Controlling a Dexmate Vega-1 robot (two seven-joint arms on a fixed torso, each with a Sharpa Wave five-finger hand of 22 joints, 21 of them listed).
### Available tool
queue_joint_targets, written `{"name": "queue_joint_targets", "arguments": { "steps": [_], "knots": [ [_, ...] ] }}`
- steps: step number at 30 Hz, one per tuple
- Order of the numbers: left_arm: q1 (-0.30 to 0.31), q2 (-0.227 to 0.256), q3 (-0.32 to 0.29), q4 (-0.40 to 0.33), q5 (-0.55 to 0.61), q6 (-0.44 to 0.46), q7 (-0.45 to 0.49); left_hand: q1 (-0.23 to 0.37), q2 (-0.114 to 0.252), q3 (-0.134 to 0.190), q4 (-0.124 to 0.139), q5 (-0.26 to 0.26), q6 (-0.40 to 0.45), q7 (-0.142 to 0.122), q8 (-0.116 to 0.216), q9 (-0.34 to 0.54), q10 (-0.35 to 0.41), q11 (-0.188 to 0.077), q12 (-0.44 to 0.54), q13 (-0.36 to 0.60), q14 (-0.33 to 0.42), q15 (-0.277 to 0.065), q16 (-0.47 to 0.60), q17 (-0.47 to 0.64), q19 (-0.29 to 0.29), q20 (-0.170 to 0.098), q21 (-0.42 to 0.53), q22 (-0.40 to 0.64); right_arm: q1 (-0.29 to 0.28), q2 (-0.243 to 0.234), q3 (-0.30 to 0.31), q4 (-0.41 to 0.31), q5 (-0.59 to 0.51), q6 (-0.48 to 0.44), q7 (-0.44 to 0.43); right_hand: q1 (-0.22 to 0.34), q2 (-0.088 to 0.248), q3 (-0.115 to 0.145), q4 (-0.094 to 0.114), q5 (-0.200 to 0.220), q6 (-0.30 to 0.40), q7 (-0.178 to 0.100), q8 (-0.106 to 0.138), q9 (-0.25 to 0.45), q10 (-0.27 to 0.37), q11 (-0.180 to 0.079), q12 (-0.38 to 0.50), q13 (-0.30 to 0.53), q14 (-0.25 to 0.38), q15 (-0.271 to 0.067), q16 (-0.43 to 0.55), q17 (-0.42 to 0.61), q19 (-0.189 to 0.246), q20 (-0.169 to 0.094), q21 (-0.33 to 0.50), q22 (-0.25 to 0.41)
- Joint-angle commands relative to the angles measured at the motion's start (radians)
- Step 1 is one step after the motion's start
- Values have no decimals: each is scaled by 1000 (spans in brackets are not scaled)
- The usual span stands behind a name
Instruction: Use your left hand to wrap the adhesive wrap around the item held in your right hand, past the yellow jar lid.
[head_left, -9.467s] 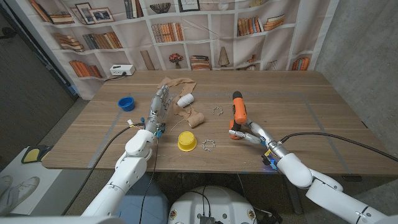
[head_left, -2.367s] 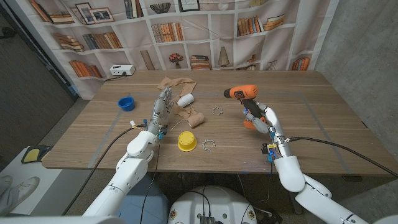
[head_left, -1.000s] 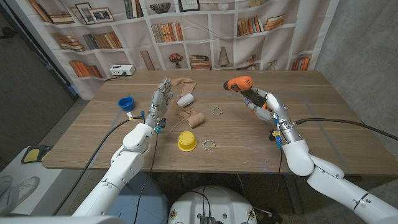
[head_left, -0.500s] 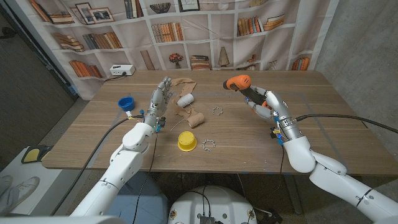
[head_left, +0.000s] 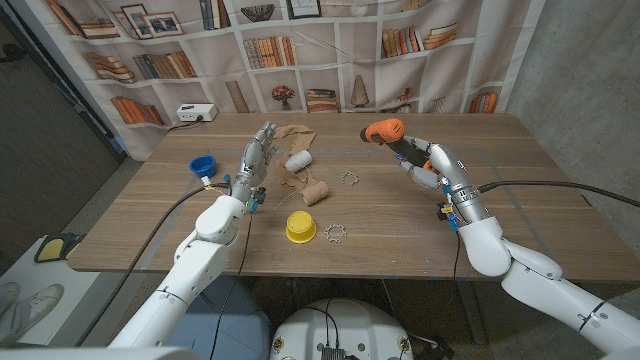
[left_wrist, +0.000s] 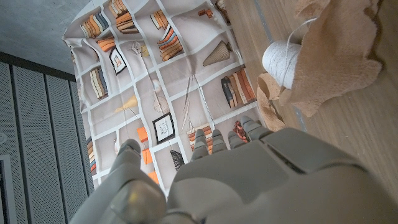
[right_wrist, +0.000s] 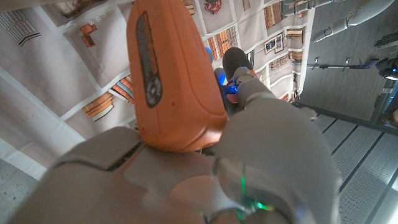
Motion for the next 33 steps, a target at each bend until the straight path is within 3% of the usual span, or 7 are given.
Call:
{"name": "queue_joint_targets", "arguments": {
  "steps": [1,13,19,21,33],
  "knots": [
    [11,35,2,-37,50,6,23,-3,3,11,-2,-3,9,-5,1,4,8,2,7,3,3,-3,7,2,-6,0,1,2,-1,-13,10,-14,-6,-20,-6,41,49,120,115,-7,47,-36,-6,5,4,0,-3,5,8,-99,-6,2,-10,-124,24,23],
    [20,85,10,-104,172,26,81,32,-5,22,-27,-5,33,1,6,4,56,-8,23,4,7,-4,6,0,-7,1,-1,1,-8,-28,24,-22,-8,-30,-12,41,48,121,114,-7,49,-35,-8,9,4,0,-4,9,8,-99,-12,3,-18,-124,44,25],
    [26,107,18,-136,255,40,119,56,-7,30,-41,-4,57,-9,12,5,67,1,25,5,13,-4,7,0,-7,4,-1,0,-17,-37,34,-34,-9,-43,-12,41,48,121,114,-7,49,-36,-9,11,4,-1,-5,12,11,-99,-14,4,-22,-124,53,26],
    [25,114,21,-146,289,48,133,68,-9,34,-47,-3,64,-14,13,6,79,-7,29,6,20,-2,9,0,-7,7,-2,0,-20,-39,37,-37,-6,-49,-12,41,48,121,114,-7,48,-36,-9,11,4,-1,-5,12,11,-99,-15,4,-24,-124,56,26],
    [35,145,25,-205,410,107,153,103,-16,45,-55,-1,86,-17,17,7,120,-14,41,8,28,-4,9,1,-8,9,-2,0,-21,-43,38,-41,-7,-73,-3,41,47,122,113,-7,50,-37,-10,14,6,-1,-7,13,14,-99,-18,6,-31,-123,72,26]
  ]
}}
